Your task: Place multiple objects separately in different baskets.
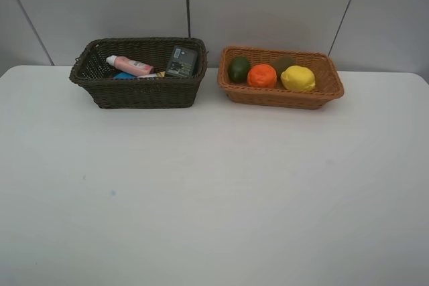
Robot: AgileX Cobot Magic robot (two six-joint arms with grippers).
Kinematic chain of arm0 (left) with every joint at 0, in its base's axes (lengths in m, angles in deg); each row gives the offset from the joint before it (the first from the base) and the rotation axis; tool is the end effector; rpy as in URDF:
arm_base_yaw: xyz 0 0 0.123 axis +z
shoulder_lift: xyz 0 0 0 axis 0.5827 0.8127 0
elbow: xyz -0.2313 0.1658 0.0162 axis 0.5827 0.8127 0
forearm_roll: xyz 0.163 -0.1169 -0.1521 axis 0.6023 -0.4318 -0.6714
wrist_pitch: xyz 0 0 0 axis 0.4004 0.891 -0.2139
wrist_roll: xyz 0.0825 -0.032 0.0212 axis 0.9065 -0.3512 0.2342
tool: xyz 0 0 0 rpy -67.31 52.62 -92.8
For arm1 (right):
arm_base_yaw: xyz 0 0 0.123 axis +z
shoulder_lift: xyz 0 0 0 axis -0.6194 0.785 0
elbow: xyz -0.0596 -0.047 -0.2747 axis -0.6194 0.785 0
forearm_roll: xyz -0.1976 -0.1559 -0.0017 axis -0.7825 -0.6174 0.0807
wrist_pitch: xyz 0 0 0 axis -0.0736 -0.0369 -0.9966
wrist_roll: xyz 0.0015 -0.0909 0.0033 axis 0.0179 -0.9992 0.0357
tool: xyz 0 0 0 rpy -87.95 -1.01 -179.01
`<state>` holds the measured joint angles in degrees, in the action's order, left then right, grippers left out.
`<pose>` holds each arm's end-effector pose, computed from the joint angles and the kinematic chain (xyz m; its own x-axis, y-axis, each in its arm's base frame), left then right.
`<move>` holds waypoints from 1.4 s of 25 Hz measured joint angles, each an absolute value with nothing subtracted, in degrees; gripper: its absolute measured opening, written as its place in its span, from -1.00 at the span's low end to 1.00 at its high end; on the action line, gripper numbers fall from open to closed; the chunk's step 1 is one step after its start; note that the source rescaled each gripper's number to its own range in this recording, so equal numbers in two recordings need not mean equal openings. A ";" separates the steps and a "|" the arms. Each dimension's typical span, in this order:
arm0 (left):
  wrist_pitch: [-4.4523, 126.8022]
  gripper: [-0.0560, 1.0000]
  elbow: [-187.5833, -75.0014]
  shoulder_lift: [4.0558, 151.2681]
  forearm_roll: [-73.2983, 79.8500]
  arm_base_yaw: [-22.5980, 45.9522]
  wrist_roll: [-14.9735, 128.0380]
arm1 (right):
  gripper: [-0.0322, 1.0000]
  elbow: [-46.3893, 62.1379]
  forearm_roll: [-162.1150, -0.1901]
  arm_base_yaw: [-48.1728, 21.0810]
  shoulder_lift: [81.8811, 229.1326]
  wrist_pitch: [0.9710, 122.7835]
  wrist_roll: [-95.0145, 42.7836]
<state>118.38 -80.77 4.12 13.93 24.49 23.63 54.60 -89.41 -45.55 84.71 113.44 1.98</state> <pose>-0.0078 -0.0026 0.2789 -0.4400 0.0829 -0.8942 0.2297 0.9730 -0.0228 -0.0082 0.0005 0.3006 -0.4008 0.1398 -0.9055 0.1676 0.9828 0.0776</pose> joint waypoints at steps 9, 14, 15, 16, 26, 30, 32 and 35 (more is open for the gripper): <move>118.38 1.00 -80.77 4.12 13.93 24.49 23.63 | 1.00 58.07 -89.05 -45.55 82.14 114.22 -0.37; 118.38 1.00 -80.77 4.12 13.93 24.49 23.63 | 1.00 58.07 -89.05 -45.46 82.14 114.22 -0.37; 118.38 1.00 -80.77 4.12 13.93 24.49 23.63 | 1.00 58.07 -89.05 -45.18 82.14 114.22 -0.37; 118.38 1.00 -80.77 4.12 13.93 24.49 23.63 | 1.00 58.07 -89.05 -44.64 82.14 114.22 -0.37; 118.38 1.00 -80.77 4.12 13.93 24.49 23.63 | 1.00 58.07 -88.74 -42.60 82.14 114.22 -0.37; 118.38 1.00 -80.77 4.12 13.93 24.49 23.63 | 1.00 58.07 -88.23 -42.60 82.14 114.09 -0.37; 118.38 1.00 -80.77 4.12 13.93 24.49 23.63 | 1.00 58.07 -88.21 -42.60 82.14 114.04 -0.37; 118.38 1.00 -80.77 4.12 13.93 24.49 23.63 | 1.00 58.07 -88.16 -42.60 82.14 114.04 -0.37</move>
<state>118.38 -80.77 4.12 13.93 24.49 23.63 58.07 -88.16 -42.60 82.14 114.04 -0.37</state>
